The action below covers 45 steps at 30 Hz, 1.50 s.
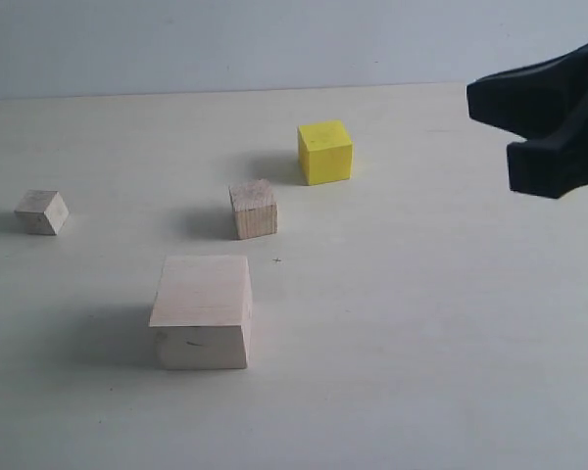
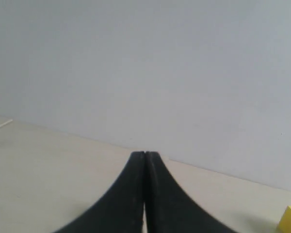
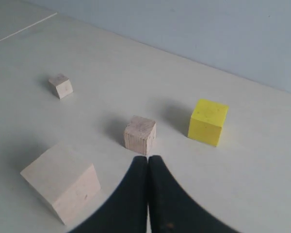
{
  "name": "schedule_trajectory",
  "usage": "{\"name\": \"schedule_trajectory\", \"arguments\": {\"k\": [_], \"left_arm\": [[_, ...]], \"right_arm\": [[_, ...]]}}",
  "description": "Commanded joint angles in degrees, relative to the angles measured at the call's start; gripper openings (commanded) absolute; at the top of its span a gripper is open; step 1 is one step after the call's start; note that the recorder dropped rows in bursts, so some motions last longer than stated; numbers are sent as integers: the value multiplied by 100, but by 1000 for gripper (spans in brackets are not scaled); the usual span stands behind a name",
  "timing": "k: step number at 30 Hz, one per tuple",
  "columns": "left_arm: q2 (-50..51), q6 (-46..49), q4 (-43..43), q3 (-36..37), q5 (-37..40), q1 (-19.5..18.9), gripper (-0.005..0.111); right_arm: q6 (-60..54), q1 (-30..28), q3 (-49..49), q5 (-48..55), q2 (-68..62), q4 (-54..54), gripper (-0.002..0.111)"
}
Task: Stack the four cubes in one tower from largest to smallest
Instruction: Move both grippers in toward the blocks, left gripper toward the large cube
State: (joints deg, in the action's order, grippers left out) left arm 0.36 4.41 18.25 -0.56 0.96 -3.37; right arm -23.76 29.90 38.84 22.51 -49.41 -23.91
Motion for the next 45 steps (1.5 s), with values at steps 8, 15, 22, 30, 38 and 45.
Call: {"name": "schedule_trajectory", "arguments": {"k": [8,15,22,30,38,45], "left_arm": [[1876,989,466,-2133,2103,4,0],[5203,4322,3873,-3734,4960,4,0],[6785,4325,5183,-3758,4888,4,0],[7040,4335,5608,-3758,4694,4,0],[7055,4335,5642,-3758,4483,4,0],[7249,4476,5679,-3758,4183,4,0]], "right_arm": [[-20,8,41,-872,-22,-320,0],[-20,8,41,-883,-206,-307,0],[-20,8,41,-597,-293,-285,0],[-30,8,41,-569,-293,-285,0],[-30,8,41,-569,-293,-285,0],[-30,8,41,-569,-310,-285,0]]}}
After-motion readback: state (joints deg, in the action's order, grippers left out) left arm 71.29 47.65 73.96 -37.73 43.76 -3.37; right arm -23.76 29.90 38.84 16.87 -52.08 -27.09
